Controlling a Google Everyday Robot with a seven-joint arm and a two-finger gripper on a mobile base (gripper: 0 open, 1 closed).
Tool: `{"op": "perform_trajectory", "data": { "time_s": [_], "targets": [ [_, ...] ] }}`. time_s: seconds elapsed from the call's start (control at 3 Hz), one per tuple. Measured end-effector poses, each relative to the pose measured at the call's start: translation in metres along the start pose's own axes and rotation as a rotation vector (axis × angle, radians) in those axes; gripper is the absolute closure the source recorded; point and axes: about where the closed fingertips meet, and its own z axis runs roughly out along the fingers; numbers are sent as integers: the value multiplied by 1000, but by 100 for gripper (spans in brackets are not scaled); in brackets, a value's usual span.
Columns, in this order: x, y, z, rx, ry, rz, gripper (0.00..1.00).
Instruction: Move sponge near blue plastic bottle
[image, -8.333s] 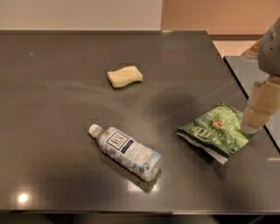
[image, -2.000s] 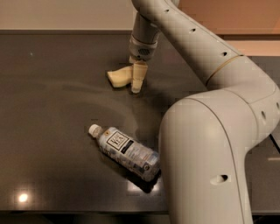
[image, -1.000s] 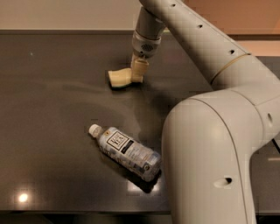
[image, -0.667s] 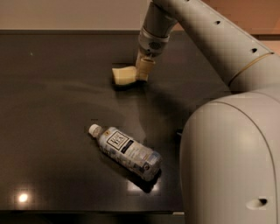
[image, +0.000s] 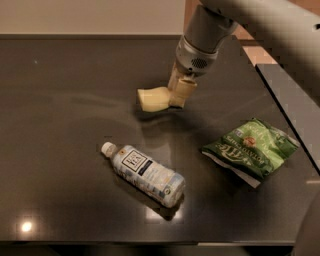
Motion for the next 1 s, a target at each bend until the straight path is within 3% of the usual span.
{"op": "perform_trajectory", "data": {
  "time_s": [0.33, 1.0],
  "targets": [
    [4, 40, -1, -19, 11, -20, 100],
    [8, 91, 10, -59, 45, -52, 100]
  ]
}}
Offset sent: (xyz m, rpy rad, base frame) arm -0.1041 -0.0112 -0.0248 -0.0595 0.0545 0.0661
